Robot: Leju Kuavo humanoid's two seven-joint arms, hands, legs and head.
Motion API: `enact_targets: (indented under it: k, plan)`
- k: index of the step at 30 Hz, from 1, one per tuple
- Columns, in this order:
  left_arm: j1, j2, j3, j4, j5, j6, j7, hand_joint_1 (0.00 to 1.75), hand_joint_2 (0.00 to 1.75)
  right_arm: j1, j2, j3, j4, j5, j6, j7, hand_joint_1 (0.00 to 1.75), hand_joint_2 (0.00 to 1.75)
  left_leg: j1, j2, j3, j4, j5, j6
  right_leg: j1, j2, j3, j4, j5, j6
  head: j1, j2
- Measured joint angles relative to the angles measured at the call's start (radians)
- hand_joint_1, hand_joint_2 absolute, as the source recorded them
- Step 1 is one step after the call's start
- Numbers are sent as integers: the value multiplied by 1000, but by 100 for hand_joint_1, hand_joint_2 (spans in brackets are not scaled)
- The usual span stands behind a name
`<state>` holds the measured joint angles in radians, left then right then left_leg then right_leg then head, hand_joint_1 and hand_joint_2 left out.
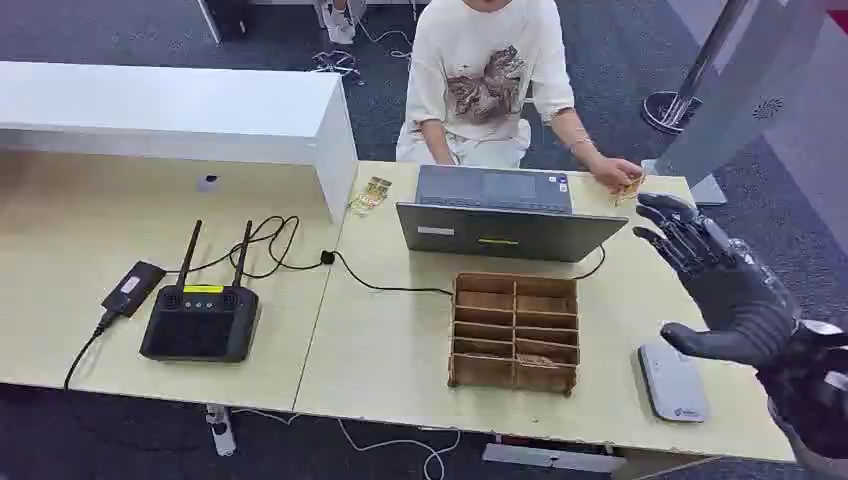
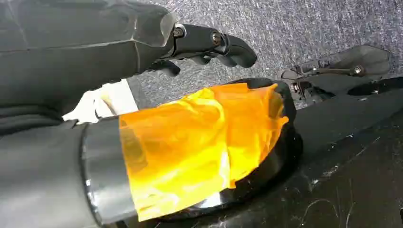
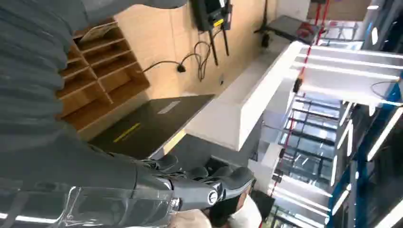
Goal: Pass the card to the sensor for recognition and then transmit it.
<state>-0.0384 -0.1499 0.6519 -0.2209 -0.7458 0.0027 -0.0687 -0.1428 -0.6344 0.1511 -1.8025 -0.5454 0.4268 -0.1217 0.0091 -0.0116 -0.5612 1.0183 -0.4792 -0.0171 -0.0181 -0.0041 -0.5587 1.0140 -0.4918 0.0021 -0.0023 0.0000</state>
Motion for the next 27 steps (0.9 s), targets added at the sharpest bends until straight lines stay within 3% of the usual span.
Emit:
enact_targets:
  k: [5, 7, 13, 17, 23, 27]
  plan:
    - [-1, 0, 8, 0, -14, -1, 0, 0, 0, -3, 27, 17, 16, 236, -97, -60, 0, 175, 0, 0, -1, 0, 0, 0, 1, 1, 0, 0, 0, 0, 0, 0]
    - [-3, -2, 18, 0, -16, -2, 0, 0, 0, -22, 54, 36, 23, 353, -135, -59, 0, 175, 0, 1, 0, 0, 0, 0, 1, 1, 0, 0, 0, 0, 0, 0]
    - [-6, -2, 40, 0, -26, -2, 14, 0, 0, -112, 120, 90, 43, 507, -197, -24, 0, 175, 1, 1, 0, 0, 1, 0, 1, 1, 0, 1, 1, -1, 0, 0]
    - [-8, -2, 46, 0, -42, -4, 15, 0, 0, -182, 172, 129, 74, 571, -222, 7, 0, 175, 1, 1, 0, 0, 1, -1, 1, 1, 0, 1, 1, -1, 0, 0]
    - [-11, -1, 47, 0, -71, -11, 15, 0, 0, -295, 236, 171, 153, 544, -214, 35, 0, 175, 1, 1, -1, 0, 2, -1, 1, 1, 0, 1, 2, -2, 0, 0]
    - [-13, 0, 48, 0, -87, -11, 16, 0, 0, -370, 290, 205, 203, 664, -279, 71, 0, 175, 1, 0, -1, 0, 2, -1, 1, 1, -1, 1, 2, -2, 0, 0]
